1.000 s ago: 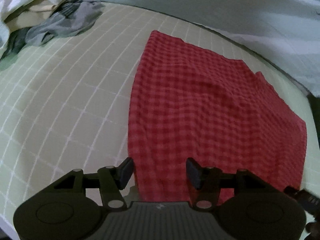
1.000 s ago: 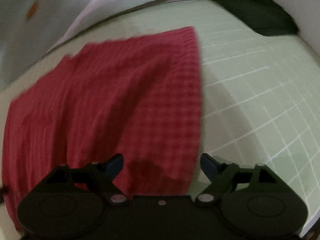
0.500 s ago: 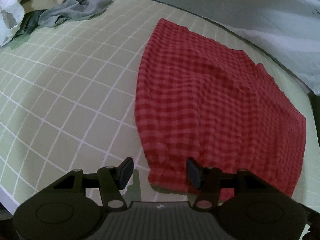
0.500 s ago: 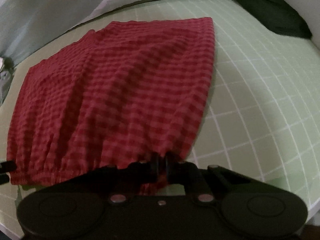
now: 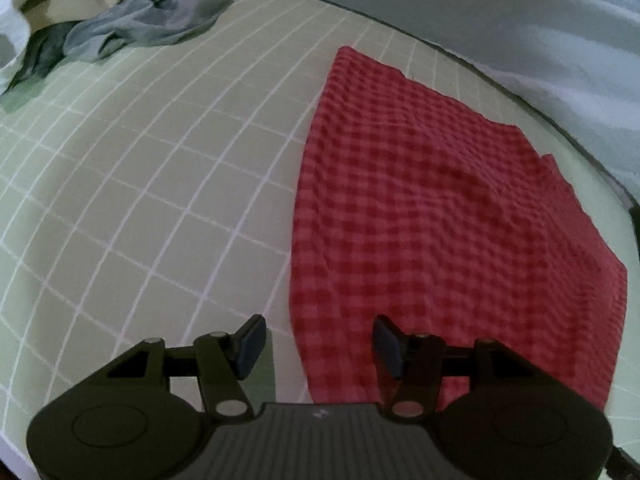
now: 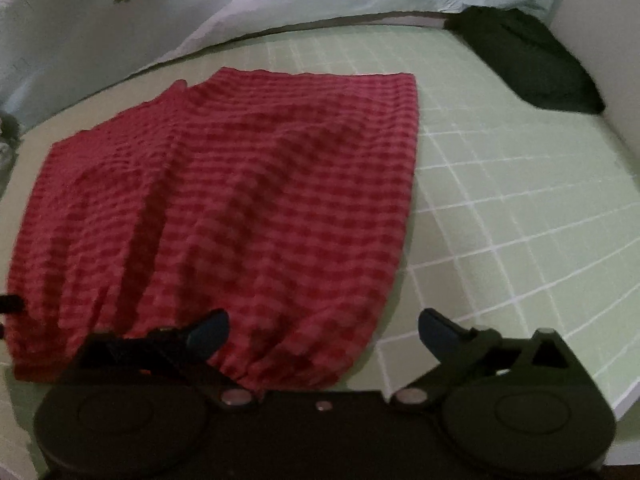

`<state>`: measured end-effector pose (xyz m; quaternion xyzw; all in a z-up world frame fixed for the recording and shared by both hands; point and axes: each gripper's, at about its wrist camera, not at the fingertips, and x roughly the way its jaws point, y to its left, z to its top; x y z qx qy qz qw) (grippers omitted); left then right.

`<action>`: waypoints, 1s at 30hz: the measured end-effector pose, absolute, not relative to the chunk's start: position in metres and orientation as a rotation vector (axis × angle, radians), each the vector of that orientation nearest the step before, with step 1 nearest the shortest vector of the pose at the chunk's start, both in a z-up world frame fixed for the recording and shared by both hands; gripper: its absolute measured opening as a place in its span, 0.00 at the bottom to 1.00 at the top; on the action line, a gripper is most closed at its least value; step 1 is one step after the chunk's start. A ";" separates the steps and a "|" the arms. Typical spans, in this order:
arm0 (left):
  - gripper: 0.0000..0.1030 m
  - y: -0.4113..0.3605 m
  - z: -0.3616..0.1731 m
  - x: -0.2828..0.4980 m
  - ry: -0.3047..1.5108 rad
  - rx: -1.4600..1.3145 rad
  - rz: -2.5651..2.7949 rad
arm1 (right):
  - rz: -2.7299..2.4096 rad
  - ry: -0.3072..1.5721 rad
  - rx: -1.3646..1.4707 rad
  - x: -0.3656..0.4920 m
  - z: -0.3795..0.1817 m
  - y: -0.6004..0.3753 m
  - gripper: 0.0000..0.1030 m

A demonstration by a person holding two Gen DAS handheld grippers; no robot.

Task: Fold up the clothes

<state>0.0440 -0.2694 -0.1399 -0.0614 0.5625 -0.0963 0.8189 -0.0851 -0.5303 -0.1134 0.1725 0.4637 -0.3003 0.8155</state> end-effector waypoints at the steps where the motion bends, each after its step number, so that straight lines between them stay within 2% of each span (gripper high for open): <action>1: 0.56 -0.270 -0.141 0.047 1.201 -0.126 -0.209 | -0.653 0.993 0.368 -0.085 -0.113 -0.533 1.00; 3: 0.50 -0.272 -0.144 0.051 1.206 -0.126 -0.218 | -0.675 0.993 0.393 -0.086 -0.113 -0.538 1.00; 4: 0.42 -0.273 -0.145 0.053 1.208 -0.128 -0.220 | -0.686 0.994 0.406 -0.086 -0.112 -0.541 1.00; 6: 0.33 -0.276 -0.145 0.055 1.208 -0.123 -0.211 | -0.700 0.981 0.424 -0.088 -0.111 -0.546 1.00; 7: 0.23 -0.278 -0.145 0.056 1.213 -0.119 -0.217 | -0.702 0.968 0.424 -0.091 -0.109 -0.548 1.00; 9: 0.12 -0.283 -0.144 0.057 1.211 -0.106 -0.221 | -0.709 0.958 0.431 -0.095 -0.109 -0.554 0.99; 10: 0.03 -0.286 -0.142 0.057 1.205 -0.101 -0.221 | -0.715 0.956 0.439 -0.097 -0.110 -0.558 0.99; 11: 0.01 -0.291 -0.139 0.057 1.191 -0.098 -0.226 | -0.711 0.953 0.453 -0.101 -0.111 -0.564 0.99; 16: 0.00 -0.333 -0.110 0.047 1.119 -0.115 -0.239 | -0.692 0.938 0.505 -0.113 -0.110 -0.601 0.97; 20: 0.00 -0.396 -0.088 0.022 1.062 -0.057 -0.354 | -0.685 0.905 0.536 -0.125 -0.106 -0.630 0.97; 24: 0.01 -0.462 -0.088 -0.012 1.069 0.009 -0.494 | -0.691 0.907 0.568 -0.145 -0.112 -0.654 0.97; 25: 0.06 -0.477 -0.090 -0.021 1.075 0.029 -0.526 | -0.696 0.909 0.578 -0.150 -0.115 -0.660 0.97; 27: 0.09 -0.494 -0.094 -0.035 1.088 0.074 -0.553 | -0.707 0.915 0.601 -0.160 -0.120 -0.669 0.97; 30: 0.32 -0.506 -0.097 -0.050 1.102 0.106 -0.579 | -0.721 0.921 0.635 -0.172 -0.126 -0.680 0.97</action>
